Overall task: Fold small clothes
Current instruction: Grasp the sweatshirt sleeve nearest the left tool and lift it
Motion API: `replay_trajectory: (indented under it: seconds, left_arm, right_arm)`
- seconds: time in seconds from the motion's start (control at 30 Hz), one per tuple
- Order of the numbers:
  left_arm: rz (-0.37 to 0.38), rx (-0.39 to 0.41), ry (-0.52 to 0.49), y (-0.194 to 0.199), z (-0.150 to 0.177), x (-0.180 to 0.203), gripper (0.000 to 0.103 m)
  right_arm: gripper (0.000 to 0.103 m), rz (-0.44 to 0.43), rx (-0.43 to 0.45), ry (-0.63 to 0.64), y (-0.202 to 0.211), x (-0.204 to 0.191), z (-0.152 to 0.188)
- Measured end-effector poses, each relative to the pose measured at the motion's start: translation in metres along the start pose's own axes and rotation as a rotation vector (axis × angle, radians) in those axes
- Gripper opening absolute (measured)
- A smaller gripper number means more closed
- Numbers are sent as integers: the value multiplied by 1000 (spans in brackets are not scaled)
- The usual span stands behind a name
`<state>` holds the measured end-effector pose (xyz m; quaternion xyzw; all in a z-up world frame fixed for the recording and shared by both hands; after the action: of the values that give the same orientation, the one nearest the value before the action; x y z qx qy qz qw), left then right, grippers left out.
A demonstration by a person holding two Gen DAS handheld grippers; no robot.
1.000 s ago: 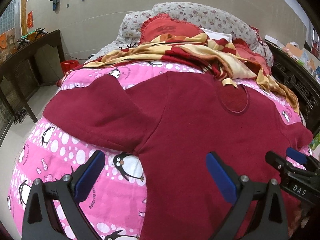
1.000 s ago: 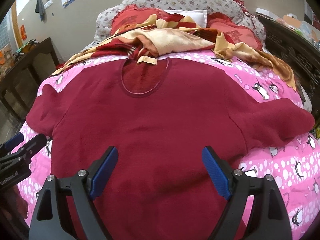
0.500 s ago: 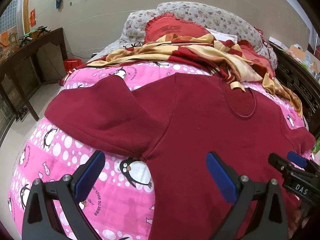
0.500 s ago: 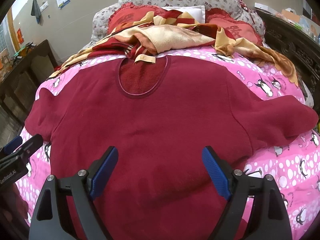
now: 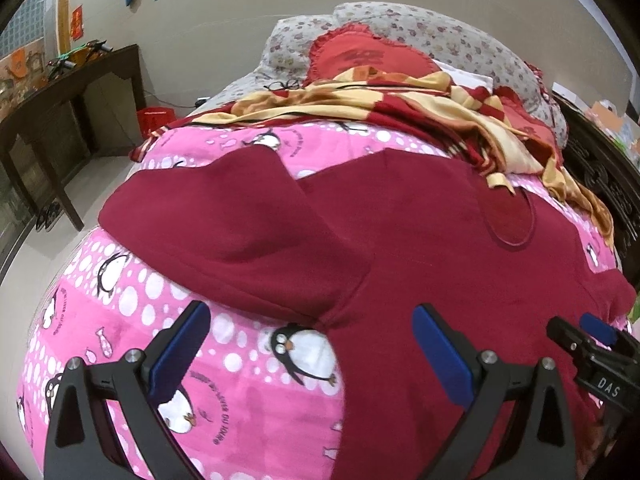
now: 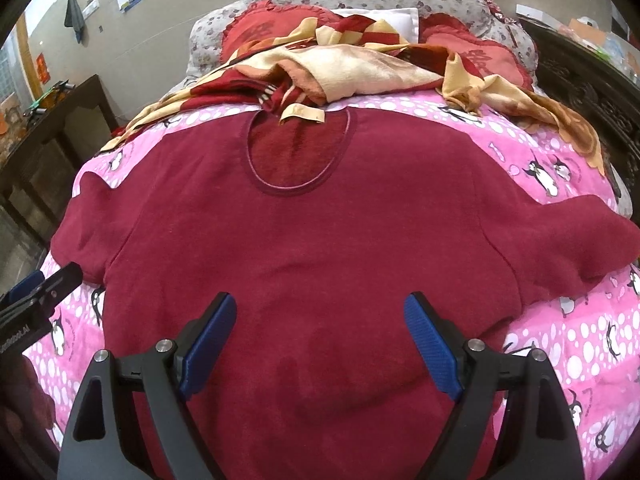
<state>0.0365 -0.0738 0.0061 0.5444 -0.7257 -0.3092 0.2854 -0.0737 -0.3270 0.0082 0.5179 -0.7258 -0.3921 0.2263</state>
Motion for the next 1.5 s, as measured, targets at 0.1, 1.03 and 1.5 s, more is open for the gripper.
replay_trajectory:
  seconds: [0.1,1.03,1.5]
  left_arm:
    - [-5,-4,38,-4,-6,-20,103]
    - [-50,-71,628,-100,-60,-239,88]
    - [-9,-52,763,-114,-57,-274,33]
  right_arm:
    - [103,-12,-6,2,-2,-5,0]
    - [103,-46,-70,29,-21,-23,10]
    - [103,-57,-88,35,-29,-33,12]
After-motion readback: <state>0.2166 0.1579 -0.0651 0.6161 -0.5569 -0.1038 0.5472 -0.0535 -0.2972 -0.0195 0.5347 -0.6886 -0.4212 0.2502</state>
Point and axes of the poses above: each gripper's, at about its wrist camera, not at the fingertips, and y roughly against the way its jaws point, x to its right, z to its underside, the point moved 9 cm from there along -y, roughly the way its jaws point, and after that the axes turned 1 degree about y, right-handed, at the moved point
